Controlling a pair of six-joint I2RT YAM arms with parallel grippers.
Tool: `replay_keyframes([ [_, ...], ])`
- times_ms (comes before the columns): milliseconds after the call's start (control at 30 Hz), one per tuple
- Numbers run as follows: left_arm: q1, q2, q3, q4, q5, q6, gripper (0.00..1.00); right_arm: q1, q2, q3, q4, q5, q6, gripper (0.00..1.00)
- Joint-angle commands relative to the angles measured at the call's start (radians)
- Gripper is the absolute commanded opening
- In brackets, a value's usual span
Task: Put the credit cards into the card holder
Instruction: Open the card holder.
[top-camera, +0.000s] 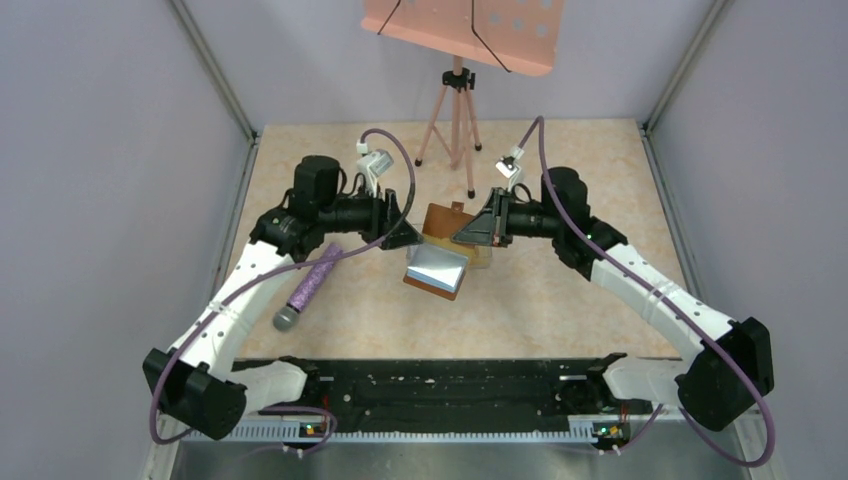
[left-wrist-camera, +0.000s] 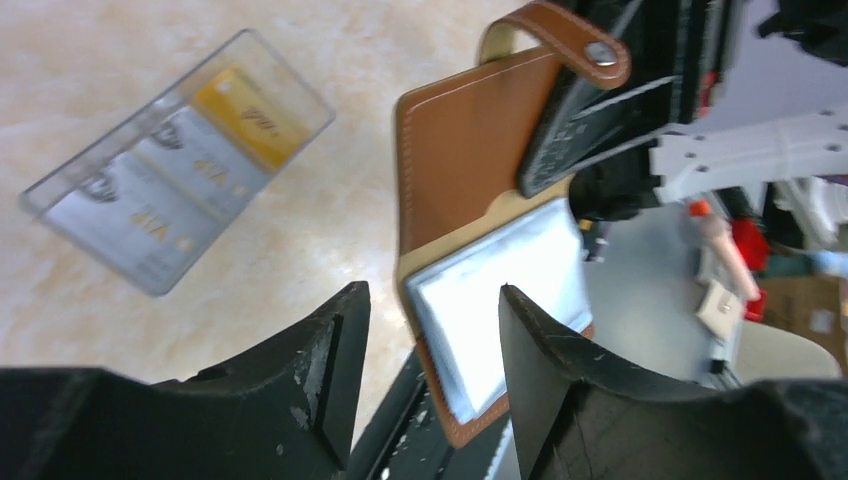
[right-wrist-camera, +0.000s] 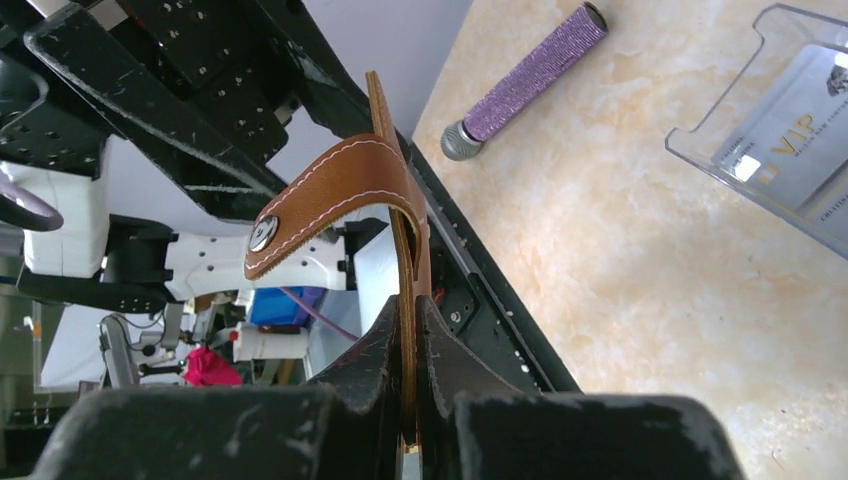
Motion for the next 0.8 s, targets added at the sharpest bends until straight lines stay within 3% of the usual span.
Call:
replay_keyframes([
  [0, 0.001, -0.037, 0.033, -0.156, -0.250, 0.124, 0.54, -0.005, -0.012, 0.069, -0.048, 0.025, -0.053, 0.00],
  [333, -0.002, 0.035, 0.057, -0.276, -0.270, 0.179, 0.50, -0.006, -0.019, 0.063, -0.080, 0.047, -0.067, 0.00],
  [767, -0.034, 0.071, 0.076, -0.296, -0.163, 0.208, 0.42, -0.006, -0.023, 0.056, -0.090, 0.062, -0.069, 0.00],
])
